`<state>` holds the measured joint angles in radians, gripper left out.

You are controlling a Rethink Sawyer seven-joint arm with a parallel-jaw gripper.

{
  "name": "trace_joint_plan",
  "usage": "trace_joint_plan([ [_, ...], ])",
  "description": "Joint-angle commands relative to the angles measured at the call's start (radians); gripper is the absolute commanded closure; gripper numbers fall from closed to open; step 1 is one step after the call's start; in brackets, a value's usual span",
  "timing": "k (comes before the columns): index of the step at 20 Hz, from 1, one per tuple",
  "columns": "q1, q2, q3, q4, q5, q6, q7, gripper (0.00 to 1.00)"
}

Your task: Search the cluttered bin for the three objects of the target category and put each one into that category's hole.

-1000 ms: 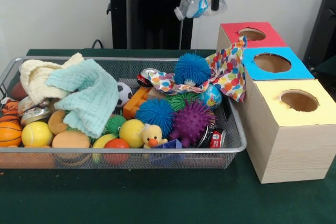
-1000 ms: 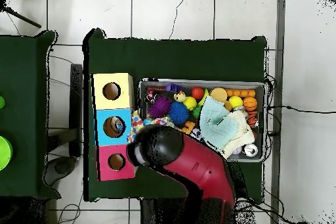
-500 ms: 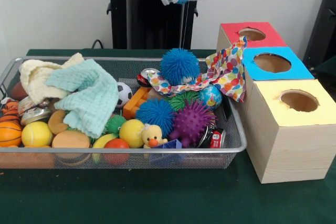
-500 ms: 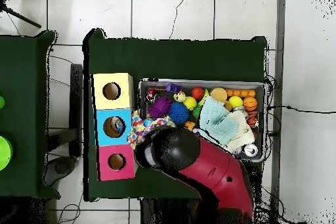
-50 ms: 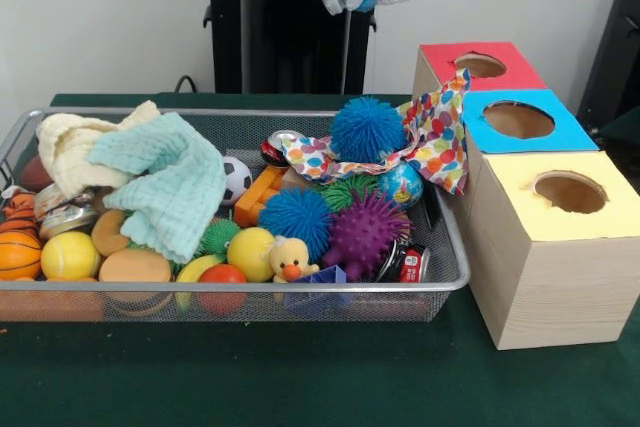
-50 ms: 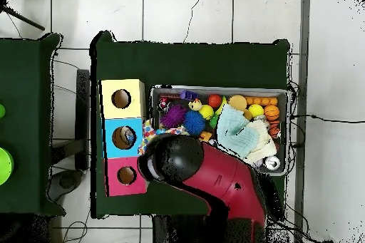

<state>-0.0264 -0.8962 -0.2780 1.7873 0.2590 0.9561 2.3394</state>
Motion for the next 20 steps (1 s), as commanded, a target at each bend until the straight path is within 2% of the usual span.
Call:
trace_joint_plan([
  [1,0.001,-0.031,0.07,-0.159,-0.094,0.225,0.02,1.0],
  [8,-0.04,-0.052,0.096,-0.255,-0.139,0.367,-0.054,1.0],
  [16,-0.075,-0.085,0.132,-0.352,-0.214,0.426,-0.141,1.0],
  [20,-0.106,-0.093,0.16,-0.413,-0.237,0.489,-0.18,1.0],
])
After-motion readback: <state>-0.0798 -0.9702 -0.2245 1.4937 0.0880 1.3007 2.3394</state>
